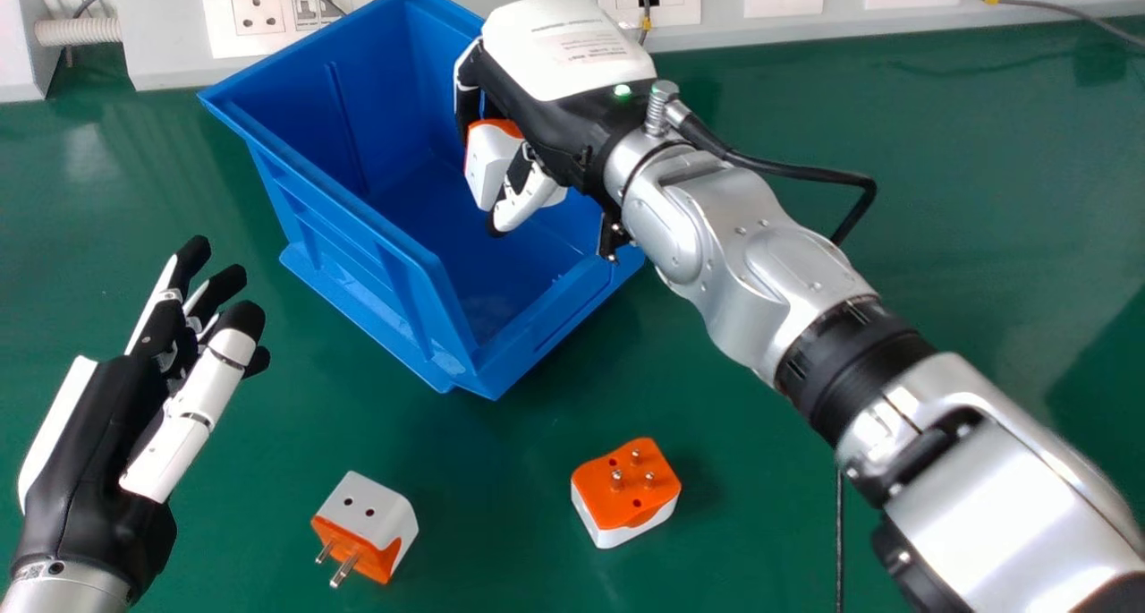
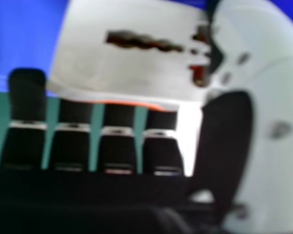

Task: Pick all objects and put in blue box

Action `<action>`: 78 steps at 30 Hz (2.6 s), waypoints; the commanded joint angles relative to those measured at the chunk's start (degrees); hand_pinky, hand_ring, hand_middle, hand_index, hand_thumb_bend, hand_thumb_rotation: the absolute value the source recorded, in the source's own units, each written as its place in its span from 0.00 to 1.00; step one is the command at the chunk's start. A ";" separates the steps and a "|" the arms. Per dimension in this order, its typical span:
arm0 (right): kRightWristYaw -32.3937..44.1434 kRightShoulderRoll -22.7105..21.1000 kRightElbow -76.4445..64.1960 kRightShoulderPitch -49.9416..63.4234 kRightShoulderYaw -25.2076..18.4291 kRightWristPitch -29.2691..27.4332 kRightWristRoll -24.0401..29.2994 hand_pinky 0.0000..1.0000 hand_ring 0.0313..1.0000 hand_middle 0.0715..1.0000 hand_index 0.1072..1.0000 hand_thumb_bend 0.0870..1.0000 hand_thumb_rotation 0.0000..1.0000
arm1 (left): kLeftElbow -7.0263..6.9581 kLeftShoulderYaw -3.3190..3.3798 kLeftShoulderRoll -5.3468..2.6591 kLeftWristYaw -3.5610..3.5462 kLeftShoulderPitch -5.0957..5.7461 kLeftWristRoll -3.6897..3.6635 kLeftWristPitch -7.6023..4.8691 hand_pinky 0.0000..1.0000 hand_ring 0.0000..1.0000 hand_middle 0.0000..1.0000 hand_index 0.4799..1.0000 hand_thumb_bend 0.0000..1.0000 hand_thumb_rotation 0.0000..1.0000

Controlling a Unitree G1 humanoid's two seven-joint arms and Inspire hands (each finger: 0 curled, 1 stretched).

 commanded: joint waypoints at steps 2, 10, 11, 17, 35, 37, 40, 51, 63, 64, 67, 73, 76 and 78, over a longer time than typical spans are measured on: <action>-3.75 1.31 3.07 -5.21 0.27 -1.74 0.68 0.34 0.43 0.51 0.45 0.44 0.00 | -2.15 -0.16 -0.47 0.71 0.69 0.23 -0.45 0.85 0.93 0.95 0.97 0.44 0.67; -4.65 3.38 9.15 -7.98 1.32 -1.90 0.68 0.34 0.42 0.51 0.47 0.44 0.00 | -3.95 -0.82 -0.97 1.53 1.71 0.54 0.31 0.85 0.93 0.95 0.96 0.45 0.67; -4.63 3.50 9.45 -8.10 1.41 -1.91 0.70 0.34 0.42 0.51 0.47 0.44 0.00 | -4.18 -0.88 -1.03 1.63 1.79 0.58 0.45 0.85 0.93 0.95 0.96 0.45 0.67; -4.56 4.09 10.74 -8.33 1.90 -2.59 0.78 0.35 0.44 0.51 0.44 0.44 0.00 | -5.13 -1.12 -1.39 1.94 2.17 0.67 0.70 0.84 0.93 0.95 0.96 0.45 0.67; -4.62 4.76 11.99 -6.08 1.79 -2.30 2.71 0.39 0.46 0.48 0.38 0.45 0.00 | -6.43 -2.06 -2.40 2.84 2.72 1.50 0.88 0.85 0.93 0.95 0.96 0.44 0.67; -4.32 4.75 12.09 -6.01 1.72 -2.59 2.94 0.39 0.46 0.48 0.38 0.45 0.00 | -6.75 -2.23 -2.45 3.02 2.73 1.62 1.06 0.85 0.93 0.95 0.96 0.44 0.67; -3.17 4.77 12.28 -5.99 1.60 -2.68 3.28 0.40 0.46 0.48 0.38 0.45 0.00 | -7.11 -2.46 -2.44 3.25 2.84 1.68 1.17 0.85 0.93 0.95 0.96 0.44 0.67; -0.96 4.19 12.34 -4.91 -0.03 -2.71 6.19 0.43 0.70 0.72 0.62 0.41 0.00 | -6.15 -2.75 -2.17 3.30 2.45 1.86 0.78 0.85 0.93 0.95 0.97 0.44 0.67; -3.71 3.06 12.19 -4.73 4.39 -0.76 2.55 0.66 0.91 0.93 0.86 0.49 0.01 | -6.40 -2.89 -1.98 3.21 2.24 1.93 0.98 0.86 0.93 0.95 0.97 0.44 0.68; -3.77 3.04 12.24 -4.76 4.54 -0.67 2.46 0.69 0.93 0.95 0.88 0.51 0.03 | -6.32 -2.89 -1.96 3.21 2.19 1.95 0.95 0.86 0.93 0.95 0.97 0.44 0.68; -3.72 2.96 12.32 -4.67 4.78 -0.52 2.28 0.76 0.96 0.97 0.92 0.56 0.07 | -5.83 -2.94 -1.92 3.14 1.94 2.08 0.69 0.86 0.93 0.95 0.97 0.44 0.68; -3.04 2.92 12.13 -4.71 4.56 -0.21 2.75 0.82 0.98 0.99 0.96 0.59 0.08 | -6.33 -3.13 -1.93 3.22 1.98 2.42 0.87 0.86 0.93 0.95 0.98 0.44 0.68; -3.51 2.86 11.75 -4.59 4.37 -0.08 2.90 0.84 0.99 1.00 0.96 0.58 0.06 | -6.01 -3.19 -1.94 3.32 1.69 2.69 0.98 0.86 0.93 0.95 0.98 0.44 0.68; -3.68 2.82 11.57 -4.56 4.27 -0.10 2.98 0.84 0.99 1.00 0.96 0.58 0.06 | -5.76 -3.31 -1.84 3.73 1.28 3.42 1.21 0.86 0.93 0.95 0.98 0.44 0.68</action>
